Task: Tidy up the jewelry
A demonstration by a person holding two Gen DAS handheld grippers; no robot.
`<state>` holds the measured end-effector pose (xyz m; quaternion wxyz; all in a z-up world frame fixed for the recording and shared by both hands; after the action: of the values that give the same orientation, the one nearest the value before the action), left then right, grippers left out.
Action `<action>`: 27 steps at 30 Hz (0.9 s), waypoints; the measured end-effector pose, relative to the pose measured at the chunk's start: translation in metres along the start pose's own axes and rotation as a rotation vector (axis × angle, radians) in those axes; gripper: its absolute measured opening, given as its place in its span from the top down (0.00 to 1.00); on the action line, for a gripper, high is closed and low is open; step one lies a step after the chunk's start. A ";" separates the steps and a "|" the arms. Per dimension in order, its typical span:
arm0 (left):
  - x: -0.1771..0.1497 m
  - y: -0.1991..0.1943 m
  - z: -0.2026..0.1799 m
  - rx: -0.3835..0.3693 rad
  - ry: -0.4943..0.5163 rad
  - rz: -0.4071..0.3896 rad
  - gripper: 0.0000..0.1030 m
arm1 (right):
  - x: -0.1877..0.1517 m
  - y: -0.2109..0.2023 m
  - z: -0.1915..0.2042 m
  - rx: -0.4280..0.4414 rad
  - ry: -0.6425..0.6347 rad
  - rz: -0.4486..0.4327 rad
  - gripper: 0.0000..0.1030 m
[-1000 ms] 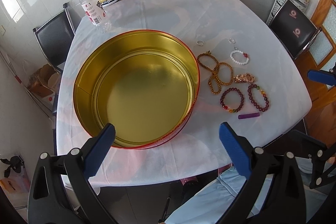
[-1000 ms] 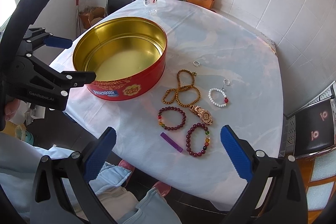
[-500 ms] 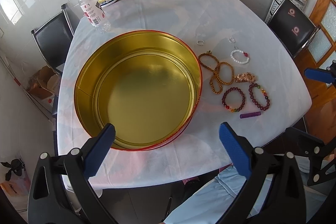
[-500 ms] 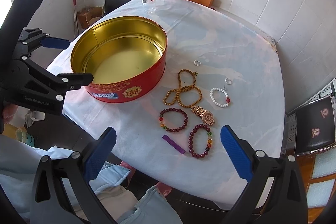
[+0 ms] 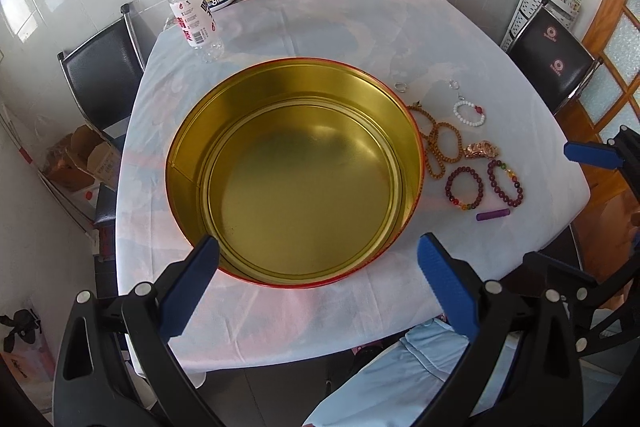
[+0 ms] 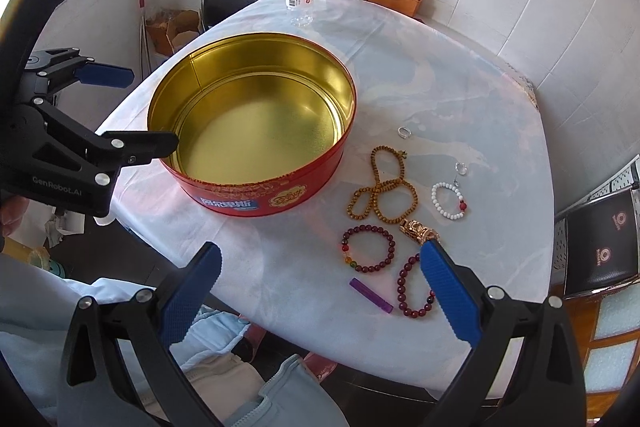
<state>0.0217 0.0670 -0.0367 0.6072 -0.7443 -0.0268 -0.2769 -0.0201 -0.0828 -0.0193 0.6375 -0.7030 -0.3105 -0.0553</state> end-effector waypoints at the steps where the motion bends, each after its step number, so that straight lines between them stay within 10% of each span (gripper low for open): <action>1: 0.000 0.000 0.003 -0.009 0.002 0.001 0.07 | 0.001 0.000 0.002 -0.006 0.007 0.001 0.03; 22: 0.028 0.030 -0.020 -0.168 0.014 0.035 0.07 | -0.008 0.038 -0.045 -0.012 0.129 0.100 0.03; 27: 0.054 0.048 -0.047 -0.104 0.015 0.033 0.07 | -0.007 0.063 -0.086 0.031 0.109 0.101 0.03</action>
<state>0.0675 -0.0048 -0.0503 0.5723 -0.7731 0.0042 -0.2734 0.0334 -0.1651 -0.0617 0.6663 -0.7037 -0.2401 -0.0563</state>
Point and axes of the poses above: each gripper's, at about its wrist camera, not at the fingertips, and y roughly the way its jaws point, z to its left, x to its top, the point moved 3 cm from there along y, roughly the way its jaws point, and after that the axes turned 9 degrees about -x, right-handed, at the moved point
